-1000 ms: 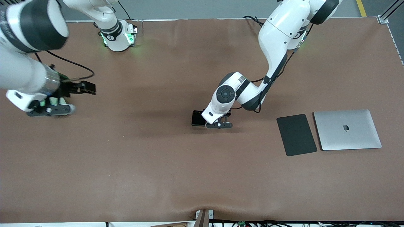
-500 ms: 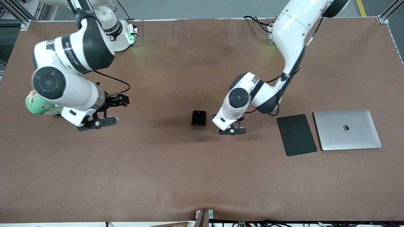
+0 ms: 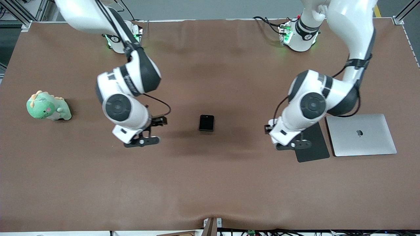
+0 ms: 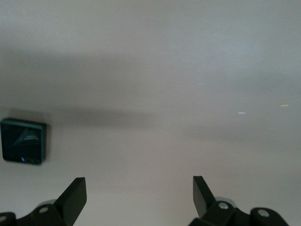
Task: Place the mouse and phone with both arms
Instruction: 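Carry the mouse to the mouse pad while the right gripper reaches the phone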
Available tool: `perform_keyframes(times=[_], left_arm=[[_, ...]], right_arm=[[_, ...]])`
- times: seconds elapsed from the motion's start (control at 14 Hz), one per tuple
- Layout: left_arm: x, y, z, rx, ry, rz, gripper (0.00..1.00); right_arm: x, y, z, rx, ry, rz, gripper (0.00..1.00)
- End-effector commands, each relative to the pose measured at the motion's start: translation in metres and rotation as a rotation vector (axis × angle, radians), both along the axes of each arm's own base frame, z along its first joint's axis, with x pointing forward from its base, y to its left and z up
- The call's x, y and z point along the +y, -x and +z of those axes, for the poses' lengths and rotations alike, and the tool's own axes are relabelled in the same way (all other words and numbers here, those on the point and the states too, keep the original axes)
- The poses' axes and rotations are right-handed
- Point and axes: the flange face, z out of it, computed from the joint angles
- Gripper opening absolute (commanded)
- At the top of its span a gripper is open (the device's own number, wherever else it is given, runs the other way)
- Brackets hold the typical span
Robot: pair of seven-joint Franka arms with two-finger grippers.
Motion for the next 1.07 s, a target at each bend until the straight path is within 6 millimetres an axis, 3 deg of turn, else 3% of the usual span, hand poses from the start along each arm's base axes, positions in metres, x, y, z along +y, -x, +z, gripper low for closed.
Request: perform_keyframes(times=[0.0, 0.14, 0.36, 0.64, 1.0], left_arm=[[0.066, -0.010, -0.006, 0.019, -0.006, -0.058, 0.47], [0.119, -0.016, -0.021, 0.042, -0.001, -0.047, 0.47], [0.159, -0.005, -0.065, 0.041, 0.007, 0.005, 0.47], [0.180, 0.017, -0.107, -0.021, 0.022, 0.033, 0.47], [0.180, 0.020, -0.128, -0.067, 0.034, 0.026, 0.47]], right_arm=[[0.043, 0.006, -0.041, -0.032, 0.003, -0.065, 1.00], [0.072, 0.014, -0.059, -0.075, -0.014, -0.090, 1.00], [0.110, 0.031, -0.089, -0.109, -0.024, -0.122, 1.00], [0.146, 0.048, -0.131, -0.156, -0.064, -0.084, 1.00], [0.169, 0.065, -0.140, -0.136, -0.111, -0.096, 1.00]])
